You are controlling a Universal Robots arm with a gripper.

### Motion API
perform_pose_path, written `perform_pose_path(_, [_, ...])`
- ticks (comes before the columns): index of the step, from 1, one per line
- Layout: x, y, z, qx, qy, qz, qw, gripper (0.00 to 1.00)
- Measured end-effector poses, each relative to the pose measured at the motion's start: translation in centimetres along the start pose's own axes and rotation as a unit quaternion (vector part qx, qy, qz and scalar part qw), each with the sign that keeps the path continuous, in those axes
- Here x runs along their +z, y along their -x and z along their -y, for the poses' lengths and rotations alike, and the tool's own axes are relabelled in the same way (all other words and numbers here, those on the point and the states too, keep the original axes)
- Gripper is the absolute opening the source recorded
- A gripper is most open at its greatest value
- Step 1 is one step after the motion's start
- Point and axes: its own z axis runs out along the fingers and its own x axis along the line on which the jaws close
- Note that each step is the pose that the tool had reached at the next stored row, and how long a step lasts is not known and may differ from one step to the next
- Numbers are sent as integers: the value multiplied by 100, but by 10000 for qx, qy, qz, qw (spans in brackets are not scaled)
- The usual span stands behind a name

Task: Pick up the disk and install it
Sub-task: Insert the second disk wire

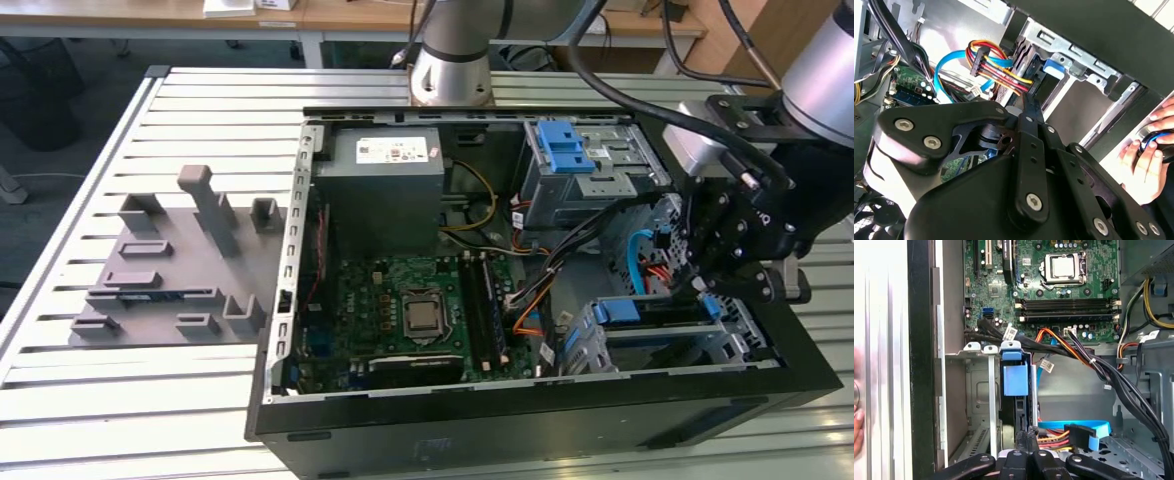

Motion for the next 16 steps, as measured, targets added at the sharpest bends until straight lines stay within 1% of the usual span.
perform_pose_path(4, [-32,-1,-15,-1,-4,0,10000,11])
perform_pose_path(9, [-124,-4,-30,0,-4,1,10000,11])
perform_pose_path(14, [-126,-7,-131,-1,-12,8,10000,11])
perform_pose_path(16, [-139,-9,-156,-1,-13,12,10000,11])
